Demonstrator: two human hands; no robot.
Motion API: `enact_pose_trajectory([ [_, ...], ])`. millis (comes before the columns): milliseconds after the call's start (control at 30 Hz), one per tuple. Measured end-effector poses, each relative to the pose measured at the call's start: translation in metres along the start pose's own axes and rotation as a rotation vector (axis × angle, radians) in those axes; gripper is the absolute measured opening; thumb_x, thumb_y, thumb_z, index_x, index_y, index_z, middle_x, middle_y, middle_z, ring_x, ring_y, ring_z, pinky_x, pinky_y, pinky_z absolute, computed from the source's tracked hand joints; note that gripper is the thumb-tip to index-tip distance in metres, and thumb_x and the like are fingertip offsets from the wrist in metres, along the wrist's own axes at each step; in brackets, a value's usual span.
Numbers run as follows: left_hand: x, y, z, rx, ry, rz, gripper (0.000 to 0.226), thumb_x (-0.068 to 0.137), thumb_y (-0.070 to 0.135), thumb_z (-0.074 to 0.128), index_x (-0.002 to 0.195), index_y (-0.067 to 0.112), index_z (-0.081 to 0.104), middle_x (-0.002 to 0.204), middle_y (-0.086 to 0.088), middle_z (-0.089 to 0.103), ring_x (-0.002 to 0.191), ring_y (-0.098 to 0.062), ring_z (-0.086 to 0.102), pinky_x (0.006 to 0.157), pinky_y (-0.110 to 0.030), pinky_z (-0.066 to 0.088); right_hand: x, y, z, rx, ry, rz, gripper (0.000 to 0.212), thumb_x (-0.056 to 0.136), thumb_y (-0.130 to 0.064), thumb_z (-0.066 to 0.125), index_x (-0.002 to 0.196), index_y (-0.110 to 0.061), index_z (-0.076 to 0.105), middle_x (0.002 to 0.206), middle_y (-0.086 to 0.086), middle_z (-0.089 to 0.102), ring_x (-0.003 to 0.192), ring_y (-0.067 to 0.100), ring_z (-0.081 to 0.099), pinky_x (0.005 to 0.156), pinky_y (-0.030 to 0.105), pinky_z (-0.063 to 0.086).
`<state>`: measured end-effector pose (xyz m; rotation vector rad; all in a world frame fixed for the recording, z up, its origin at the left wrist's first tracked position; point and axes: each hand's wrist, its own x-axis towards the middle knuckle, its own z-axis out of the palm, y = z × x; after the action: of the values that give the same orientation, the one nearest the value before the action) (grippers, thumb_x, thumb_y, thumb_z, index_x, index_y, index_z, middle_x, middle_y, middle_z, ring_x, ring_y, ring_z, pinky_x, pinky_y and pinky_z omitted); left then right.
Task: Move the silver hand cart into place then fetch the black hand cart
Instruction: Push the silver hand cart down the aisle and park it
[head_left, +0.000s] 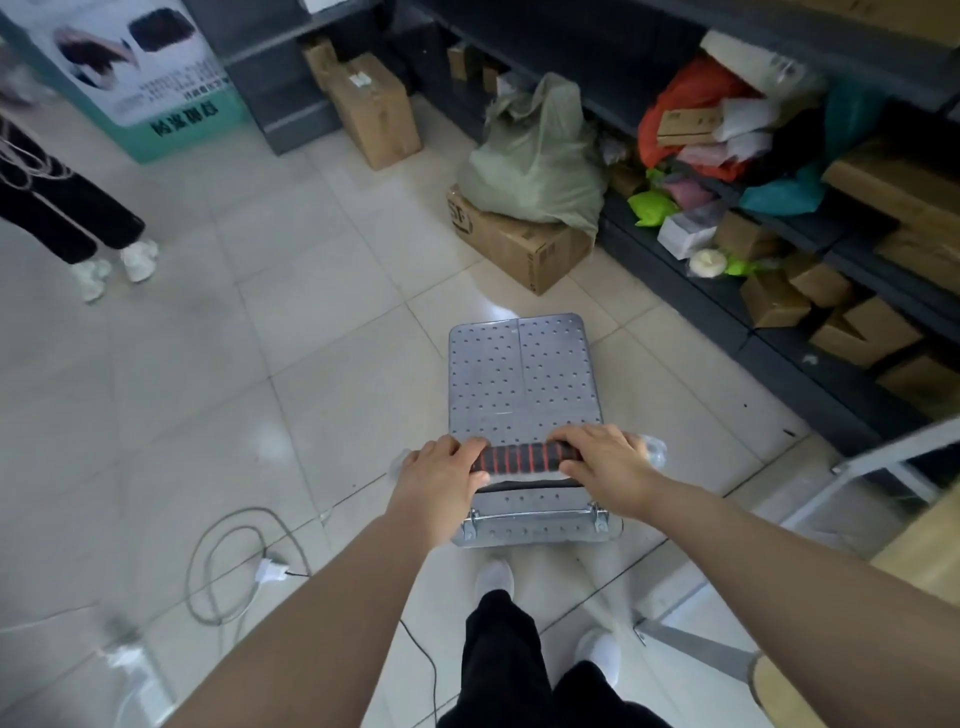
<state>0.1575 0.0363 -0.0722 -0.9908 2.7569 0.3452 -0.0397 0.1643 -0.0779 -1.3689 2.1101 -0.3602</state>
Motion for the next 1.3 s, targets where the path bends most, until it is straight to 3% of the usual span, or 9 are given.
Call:
enact_pose_trajectory([
  [400, 0.015, -0.049, -0.025, -0.118, -0.061, -0.214, 0.035, 0.098, 0.035, 0.035, 0.131, 0.028, 0.037, 0.109, -0.006, 0.05, 0.097, -0.024, 0.048, 0.085, -0.038, 0.035, 0.083, -0.042, -0.004, -0.072, -0.016, -0.15, 0.022, 0.095, -0.036, 0.042, 0.113, -0.045, 0.048, 0.104, -0.013, 0.056, 0.104, 0.015, 0.044, 0.099, 0.04, 0.025],
  [533, 0.035, -0.071, -0.027, -0.151, -0.069, -0.267, 0.034, 0.098, 0.035, 0.034, 0.131, 0.029, 0.036, 0.11, -0.007, 0.05, 0.098, -0.025, 0.047, 0.085, -0.04, 0.035, 0.115, -0.054, -0.007, -0.165, 0.025, -0.138, 0.027, 0.094, -0.041, 0.04, 0.119, -0.049, 0.044, 0.102, -0.013, 0.054, 0.105, 0.015, 0.042, 0.102, 0.04, 0.024],
  [733, 0.072, -0.097, -0.031, -0.145, -0.013, -0.249, 0.031, 0.097, 0.035, 0.036, 0.128, 0.03, 0.036, 0.103, -0.006, 0.051, 0.085, -0.02, 0.04, 0.076, -0.036, 0.033, 0.162, -0.056, -0.02, -0.226, 0.005, -0.163, 0.031, 0.094, -0.047, 0.035, 0.125, -0.051, 0.036, 0.106, -0.01, 0.053, 0.108, 0.016, 0.043, 0.105, 0.041, 0.021],
  [1100, 0.168, -0.132, -0.07, -0.168, -0.023, -0.343, 0.031, 0.097, 0.036, 0.036, 0.127, 0.027, 0.037, 0.107, -0.009, 0.051, 0.096, -0.027, 0.048, 0.083, -0.041, 0.039, 0.278, -0.071, -0.065, -0.27, -0.04, -0.213, 0.027, 0.096, -0.039, 0.039, 0.121, -0.047, 0.041, 0.106, -0.003, 0.055, 0.103, 0.023, 0.045, 0.1, 0.042, 0.027],
  [1300, 0.229, -0.147, -0.091, -0.184, -0.034, -0.421, 0.03, 0.096, 0.037, 0.038, 0.124, 0.027, 0.038, 0.106, -0.008, 0.051, 0.096, -0.028, 0.048, 0.079, -0.039, 0.037, 0.349, -0.069, -0.098, -0.254, -0.082, -0.273, 0.026, 0.095, -0.041, 0.04, 0.12, -0.045, 0.042, 0.1, -0.006, 0.052, 0.102, 0.02, 0.044, 0.1, 0.041, 0.028],
])
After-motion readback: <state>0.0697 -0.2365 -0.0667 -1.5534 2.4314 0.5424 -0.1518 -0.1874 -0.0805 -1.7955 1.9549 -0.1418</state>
